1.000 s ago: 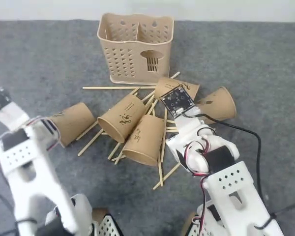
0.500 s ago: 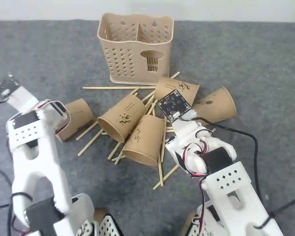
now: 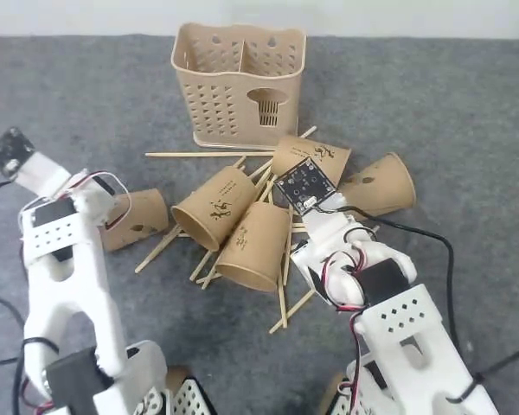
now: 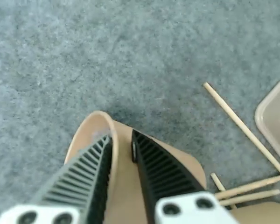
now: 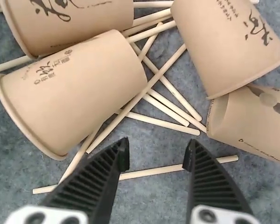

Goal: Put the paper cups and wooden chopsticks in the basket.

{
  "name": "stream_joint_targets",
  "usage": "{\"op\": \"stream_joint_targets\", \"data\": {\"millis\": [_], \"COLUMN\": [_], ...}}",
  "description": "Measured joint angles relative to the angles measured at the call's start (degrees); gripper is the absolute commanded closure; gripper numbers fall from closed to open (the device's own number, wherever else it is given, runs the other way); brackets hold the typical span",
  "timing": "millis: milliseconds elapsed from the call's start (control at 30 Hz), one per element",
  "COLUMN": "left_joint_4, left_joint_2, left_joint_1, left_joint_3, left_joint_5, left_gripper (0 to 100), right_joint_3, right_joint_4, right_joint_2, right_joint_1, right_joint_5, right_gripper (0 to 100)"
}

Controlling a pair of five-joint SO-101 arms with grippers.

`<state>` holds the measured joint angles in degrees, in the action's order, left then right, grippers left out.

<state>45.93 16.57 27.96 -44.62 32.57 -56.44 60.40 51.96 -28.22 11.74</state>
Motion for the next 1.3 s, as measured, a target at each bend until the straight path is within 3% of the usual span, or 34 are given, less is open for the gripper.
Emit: {"op": "stream_joint_targets", "data": {"millis": [133,300,533,733,867,1033,1300], "left_joint_4": [2.7,12.3,28.0,35.4,35.3,29.1,25.9], "left_joint_2": [-0.1,-0.8,-1.0,-1.0,-0.9,-1.8,-19.9], "left_joint_1": [-0.2,-1.3,-4.8,-9.1,-15.0,-23.1,-31.0], "left_joint_3": [1.7,10.1,32.7,52.0,58.4,61.0,80.0], "left_joint_5": [-3.6,-8.8,-9.8,-9.6,-9.6,-9.6,-9.9], "left_gripper": [99,99,99,99,99,99,99], "right_joint_3": [-1.4,-3.2,-5.5,-10.4,-14.5,-18.7,-19.7], "right_joint_4": [-0.5,-1.6,-4.2,-4.7,-4.7,-4.7,-4.7], "right_joint_2": [0.0,0.0,0.0,7.3,16.3,26.3,29.0], "right_joint_1": [2.7,3.8,5.7,6.2,6.2,6.2,6.2], "right_joint_5": [0.0,0.0,0.0,-0.9,-0.9,-0.9,-1.2], "right_gripper": [80.0,80.0,80.0,80.0,80.0,80.0,79.9]}}
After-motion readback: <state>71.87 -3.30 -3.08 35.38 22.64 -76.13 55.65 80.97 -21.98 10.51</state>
